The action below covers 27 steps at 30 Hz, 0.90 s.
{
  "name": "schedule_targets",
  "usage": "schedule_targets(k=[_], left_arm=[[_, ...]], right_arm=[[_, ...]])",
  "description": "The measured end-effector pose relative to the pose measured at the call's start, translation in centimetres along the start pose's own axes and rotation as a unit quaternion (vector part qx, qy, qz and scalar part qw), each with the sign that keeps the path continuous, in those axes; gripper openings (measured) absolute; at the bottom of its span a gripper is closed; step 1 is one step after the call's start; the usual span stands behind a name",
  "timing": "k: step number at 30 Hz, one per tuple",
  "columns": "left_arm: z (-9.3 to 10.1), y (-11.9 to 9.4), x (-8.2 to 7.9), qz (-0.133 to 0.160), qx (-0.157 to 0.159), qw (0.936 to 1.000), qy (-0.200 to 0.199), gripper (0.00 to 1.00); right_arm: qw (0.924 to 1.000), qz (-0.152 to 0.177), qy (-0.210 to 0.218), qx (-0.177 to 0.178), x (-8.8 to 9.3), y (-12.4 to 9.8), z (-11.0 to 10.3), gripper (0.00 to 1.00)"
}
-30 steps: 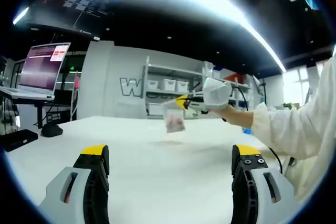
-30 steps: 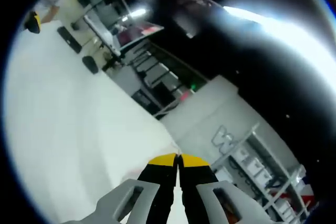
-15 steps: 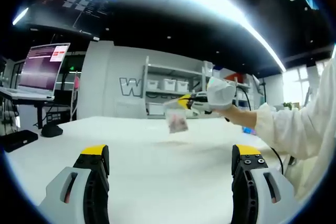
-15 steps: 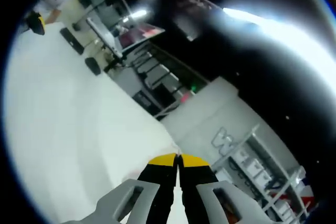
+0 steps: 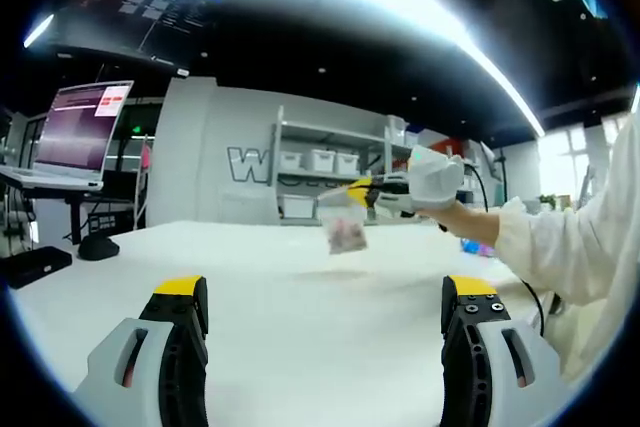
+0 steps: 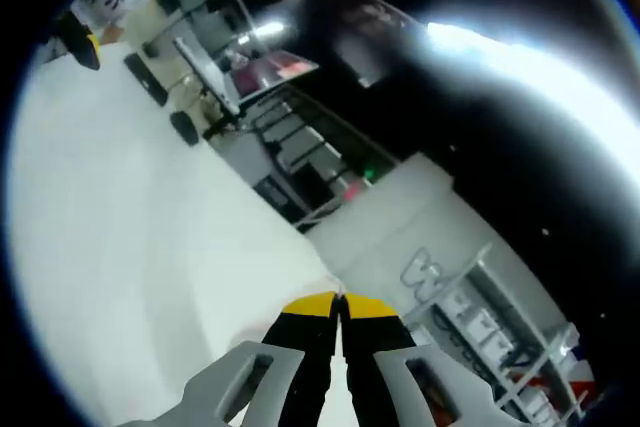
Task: Open the resealable bag by pulling the two sides of the seal apart until the entire bag opening is separated and visibly accessible.
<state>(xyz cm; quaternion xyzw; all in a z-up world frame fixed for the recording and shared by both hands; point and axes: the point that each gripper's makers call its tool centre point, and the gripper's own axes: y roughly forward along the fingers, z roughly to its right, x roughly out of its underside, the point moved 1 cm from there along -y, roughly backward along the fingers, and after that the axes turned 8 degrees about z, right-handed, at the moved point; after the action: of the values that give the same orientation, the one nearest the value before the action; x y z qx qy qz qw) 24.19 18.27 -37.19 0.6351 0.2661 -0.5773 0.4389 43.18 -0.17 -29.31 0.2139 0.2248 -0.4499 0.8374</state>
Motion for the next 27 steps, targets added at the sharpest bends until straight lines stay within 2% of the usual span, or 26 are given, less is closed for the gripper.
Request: schedule_targets(k=[27], left_arm=[[0.5, 0.0, 0.2, -0.003, 0.003, 1.0, -0.001, 0.96]], right_arm=[[0.9998, 0.017, 0.011, -0.007, -0.9, -2.7, -0.8, 0.0]])
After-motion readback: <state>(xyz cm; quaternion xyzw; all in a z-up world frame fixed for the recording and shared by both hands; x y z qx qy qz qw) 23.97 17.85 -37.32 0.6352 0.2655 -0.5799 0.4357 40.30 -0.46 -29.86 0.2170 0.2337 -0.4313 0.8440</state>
